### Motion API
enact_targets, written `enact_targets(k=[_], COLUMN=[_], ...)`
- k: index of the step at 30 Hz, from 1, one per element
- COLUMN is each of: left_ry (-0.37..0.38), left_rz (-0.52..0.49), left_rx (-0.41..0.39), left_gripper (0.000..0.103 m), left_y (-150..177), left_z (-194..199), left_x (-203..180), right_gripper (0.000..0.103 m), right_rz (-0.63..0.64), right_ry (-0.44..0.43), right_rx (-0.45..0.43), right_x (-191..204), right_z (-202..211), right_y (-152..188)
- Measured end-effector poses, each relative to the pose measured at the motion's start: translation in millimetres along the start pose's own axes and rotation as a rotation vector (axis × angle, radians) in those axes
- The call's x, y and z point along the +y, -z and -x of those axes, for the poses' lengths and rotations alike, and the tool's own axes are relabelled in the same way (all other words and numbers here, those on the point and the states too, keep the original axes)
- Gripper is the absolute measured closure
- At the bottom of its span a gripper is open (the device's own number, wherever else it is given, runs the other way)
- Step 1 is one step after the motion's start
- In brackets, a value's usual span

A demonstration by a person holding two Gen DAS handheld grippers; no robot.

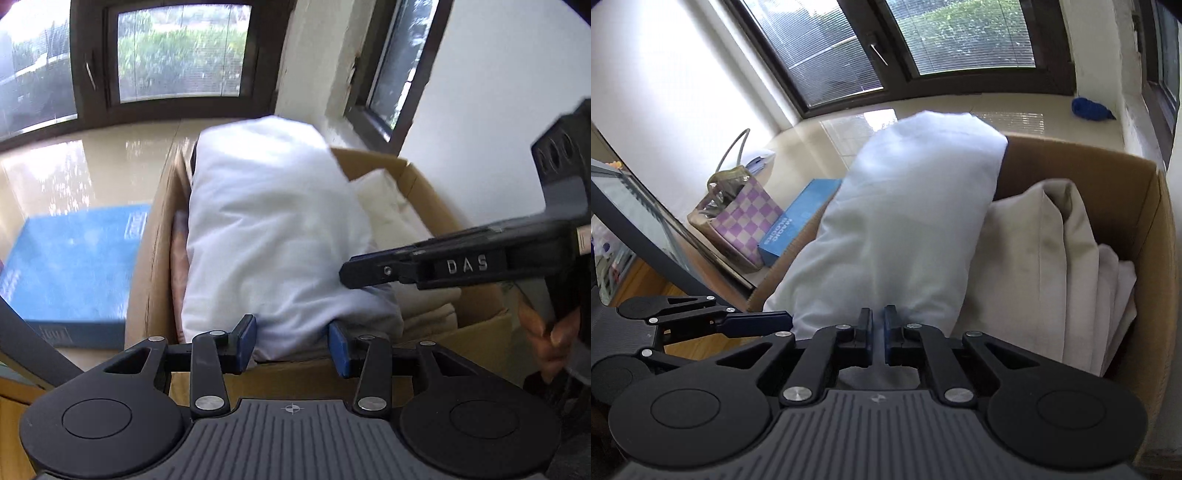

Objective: Fold clothes
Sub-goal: 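Press the bundle down into the box with both grippers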

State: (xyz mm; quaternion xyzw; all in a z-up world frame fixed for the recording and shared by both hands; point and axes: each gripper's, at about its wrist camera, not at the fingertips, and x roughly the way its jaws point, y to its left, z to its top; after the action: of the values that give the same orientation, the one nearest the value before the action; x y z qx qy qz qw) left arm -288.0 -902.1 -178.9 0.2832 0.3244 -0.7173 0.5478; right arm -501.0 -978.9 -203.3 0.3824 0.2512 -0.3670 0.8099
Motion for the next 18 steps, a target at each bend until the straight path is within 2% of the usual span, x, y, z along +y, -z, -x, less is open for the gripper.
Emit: enact_targets(k=[5,7,8,9,11,16,18], left_ry=[0.009,0.017,0.022,0.026,0.041,0.077,0.062], left_rz=[-0.026,-0.029,-0.027,-0.025,-0.017,-0.013,-0.022], left_rx=[-0.016,-0.043,-0.058,-0.074,-0.096,-0.153,-0.156], left_gripper=[0.056,0.054,0.052,0.05,0.05,0.047,0.047], left_y=[-1.6,-2.7,-3.5,-4.4,-7.6,-17.1,-20.1], left_z=[8.9,18.5,23.4,28.3,33.8,41.2,39.1], left_x=[-3.8,-5.2,-5.9,-6.5,-8.6,-15.8,-17.0], right_gripper=[0.097,0.093,0.087,0.077,0.071,0.07,0.07], right_rz=[-0.043,-0.053,-0.045,-0.026,0.01,0.079,0.101], right_ry=[-0.01,-0.018,-0.014,-0.006,0.011,0.058,0.076], right_rx=[-0.013,-0.019,-0.031,-0.044,-0.068,-0.076,-0.068], right_x=[-0.2,6.1,10.4,14.3,21.6,27.0,26.7], right_z=[5.2,13.6,18.3,21.9,28.1,14.9,5.2], right_y=[-4.6,-15.1,-21.3,-28.1,-41.7,-76.2,-86.8])
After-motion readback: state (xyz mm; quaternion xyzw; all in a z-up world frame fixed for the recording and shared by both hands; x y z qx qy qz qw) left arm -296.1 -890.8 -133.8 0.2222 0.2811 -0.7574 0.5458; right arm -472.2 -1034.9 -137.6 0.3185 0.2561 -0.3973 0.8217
